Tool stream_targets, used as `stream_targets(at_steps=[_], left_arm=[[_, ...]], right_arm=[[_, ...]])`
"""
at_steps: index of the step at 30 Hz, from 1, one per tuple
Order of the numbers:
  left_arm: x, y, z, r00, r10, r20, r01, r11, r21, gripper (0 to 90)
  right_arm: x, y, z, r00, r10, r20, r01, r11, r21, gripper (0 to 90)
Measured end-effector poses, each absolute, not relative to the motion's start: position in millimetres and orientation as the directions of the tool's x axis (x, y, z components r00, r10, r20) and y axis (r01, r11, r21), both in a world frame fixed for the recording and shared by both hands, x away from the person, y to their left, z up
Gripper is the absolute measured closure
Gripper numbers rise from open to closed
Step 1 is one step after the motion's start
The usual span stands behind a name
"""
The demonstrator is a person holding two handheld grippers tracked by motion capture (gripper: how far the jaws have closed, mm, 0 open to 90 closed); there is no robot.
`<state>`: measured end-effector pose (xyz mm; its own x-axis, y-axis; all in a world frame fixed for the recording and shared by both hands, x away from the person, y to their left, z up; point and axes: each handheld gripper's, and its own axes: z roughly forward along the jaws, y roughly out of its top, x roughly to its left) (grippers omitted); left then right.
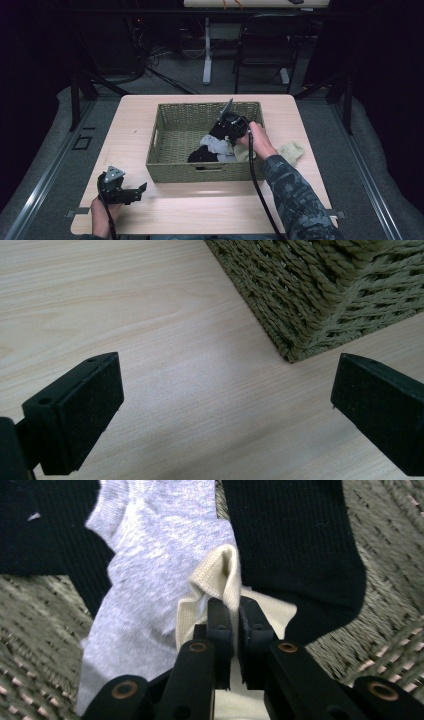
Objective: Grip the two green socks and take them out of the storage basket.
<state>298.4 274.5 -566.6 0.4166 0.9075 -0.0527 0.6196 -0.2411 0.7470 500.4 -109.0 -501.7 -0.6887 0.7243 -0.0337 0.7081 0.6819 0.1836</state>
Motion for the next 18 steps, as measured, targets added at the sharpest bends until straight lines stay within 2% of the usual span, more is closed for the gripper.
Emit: stream_targets(at_steps=[1,11,18], left_arm=[[298.6,274.5,-566.8,0.417,0.907,-0.052,0.621,-0.243,0.745,0.5],[298.0,273.1,-565.9,0.423,0.905,-0.046,0.62,-0.252,0.743,0.5],[298.2,271.9,-566.3,0.419,0.907,-0.041,0.623,-0.254,0.74,0.7]], right_arm=[[500.0,-108.6,-497.1,-0.695,0.718,-0.037,0.705,0.691,0.161,86.3],[491.1,-119.3,-448.5,-0.693,0.72,-0.039,0.691,0.678,0.25,86.5],[487.4,-125.2,-412.7,-0.696,0.716,-0.053,0.678,0.68,0.279,86.5]])
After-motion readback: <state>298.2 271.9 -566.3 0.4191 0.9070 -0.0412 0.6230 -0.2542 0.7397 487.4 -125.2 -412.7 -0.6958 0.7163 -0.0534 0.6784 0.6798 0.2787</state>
